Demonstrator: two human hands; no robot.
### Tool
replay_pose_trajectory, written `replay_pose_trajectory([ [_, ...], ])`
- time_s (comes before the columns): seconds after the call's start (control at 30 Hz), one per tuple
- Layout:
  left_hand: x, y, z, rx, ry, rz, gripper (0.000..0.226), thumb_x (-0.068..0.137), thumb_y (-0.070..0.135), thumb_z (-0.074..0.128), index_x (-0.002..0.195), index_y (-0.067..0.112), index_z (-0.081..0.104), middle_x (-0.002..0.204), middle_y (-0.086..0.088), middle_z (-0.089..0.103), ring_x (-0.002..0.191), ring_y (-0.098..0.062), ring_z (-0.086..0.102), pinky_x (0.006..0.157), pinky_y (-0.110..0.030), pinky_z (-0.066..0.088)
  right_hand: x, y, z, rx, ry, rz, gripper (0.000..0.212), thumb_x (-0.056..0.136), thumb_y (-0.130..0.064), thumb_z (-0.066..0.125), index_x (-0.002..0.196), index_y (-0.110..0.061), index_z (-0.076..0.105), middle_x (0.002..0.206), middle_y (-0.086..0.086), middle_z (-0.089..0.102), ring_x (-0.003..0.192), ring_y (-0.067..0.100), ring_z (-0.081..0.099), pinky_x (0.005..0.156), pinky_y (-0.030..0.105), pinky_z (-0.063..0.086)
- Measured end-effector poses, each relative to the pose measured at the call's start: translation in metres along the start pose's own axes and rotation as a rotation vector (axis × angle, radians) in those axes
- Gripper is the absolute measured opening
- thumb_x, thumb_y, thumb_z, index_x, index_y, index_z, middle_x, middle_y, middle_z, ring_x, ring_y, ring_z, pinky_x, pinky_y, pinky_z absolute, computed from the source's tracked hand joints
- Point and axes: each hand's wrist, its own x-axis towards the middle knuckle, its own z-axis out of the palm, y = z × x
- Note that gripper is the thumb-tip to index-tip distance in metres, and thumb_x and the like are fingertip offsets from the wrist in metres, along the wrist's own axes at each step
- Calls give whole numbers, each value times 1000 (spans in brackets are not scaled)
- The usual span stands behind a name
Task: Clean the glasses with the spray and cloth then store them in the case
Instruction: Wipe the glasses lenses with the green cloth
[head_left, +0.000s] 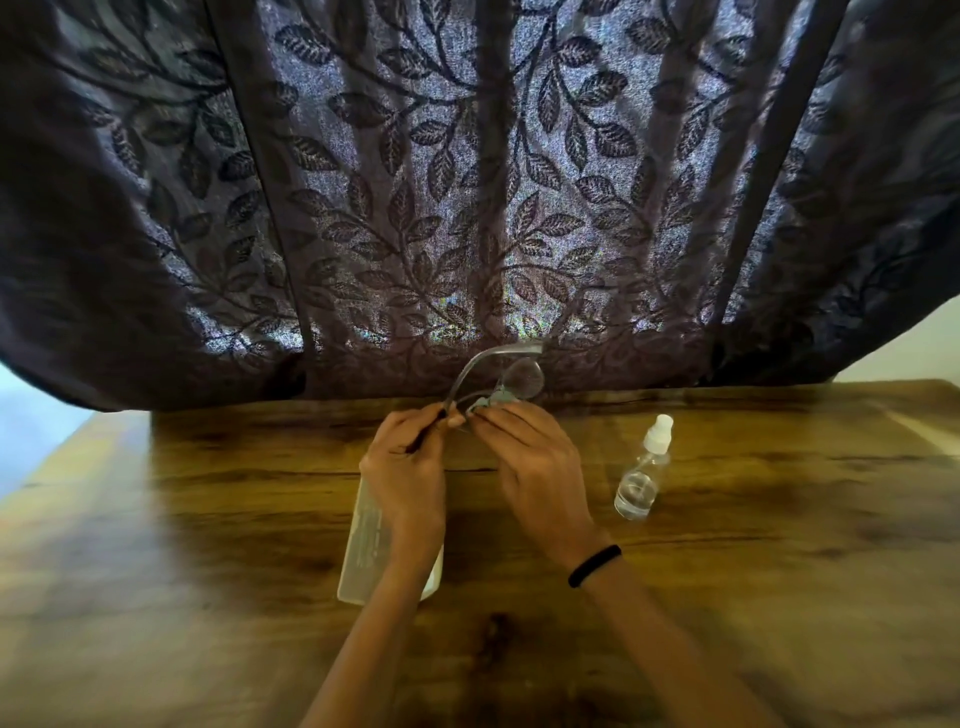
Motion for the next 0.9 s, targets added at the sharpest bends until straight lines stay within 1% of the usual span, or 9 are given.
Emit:
replay_pose_trajectory([
  [0.1,1,-1,0,35,13,3,25,69,-13,67,90,1,70,77,2,63,69,13,59,65,-3,43,-5,-2,2,5,2,-19,21,81,-3,55,94,-9,70,93,4,72,89,19,61,80,28,49],
  [0.23,-1,-2,-3,71,-8,38,23,68,-11,69,89,0,70,79,-1,63,70,15,58,64,-2,43,-12,3,2,-16,-44,-89,15,82,-4,59,91,-8,69,90,4,71,82,21,63,69,29,54],
  [0.3,-1,-5,-6,80,-13,55,22,68,-9,70,88,-1,70,79,-2,64,71,14,59,64,-2,44,-16,10,0,39,-29,-22,16,80,0,59,91,-6,69,91,7,70,86,19,58,74,27,51],
  [0.4,4,-7,-11,78,-19,60,21,68,-9,71,87,-1,70,79,-6,65,71,12,61,65,-4,46,-16,26,-5,127,69,199,25,77,6,63,99,-5,68,98,10,69,95,14,52,84,20,44],
  [0.47,7,-6,-12,67,-25,62,22,68,-11,70,88,0,70,78,-5,65,71,11,61,65,-3,46,-8,37,-7,114,102,268,27,80,2,65,106,-5,65,103,12,68,98,15,53,88,18,40],
  [0.53,7,-4,-13,64,-33,67,24,69,-11,70,89,2,70,78,-4,65,71,11,61,65,-3,45,0,46,-8,88,52,278,30,82,-3,64,112,-5,62,109,13,65,103,19,53,91,22,41],
  [0.63,6,-2,-13,65,-52,77,21,69,-7,71,89,1,70,80,-7,67,73,7,62,67,-5,46,2,54,-6,66,-115,249,40,81,-11,67,120,-4,57,121,13,60,115,26,50,101,31,41],
  [0.73,7,1,-12,-3,-54,16,20,68,-3,73,88,2,71,80,-5,67,74,0,64,71,-14,52,-3,55,-3,43,-208,232,49,83,-21,66,127,-8,51,131,8,55,126,24,41,107,24,28],
  [0.9,5,5,-11,-39,-66,-15,26,67,-3,73,89,10,70,79,0,67,74,1,64,72,-14,52,-7,47,0,98,-109,215,37,83,2,59,119,-7,59,121,9,63,120,19,44,105,20,29],
])
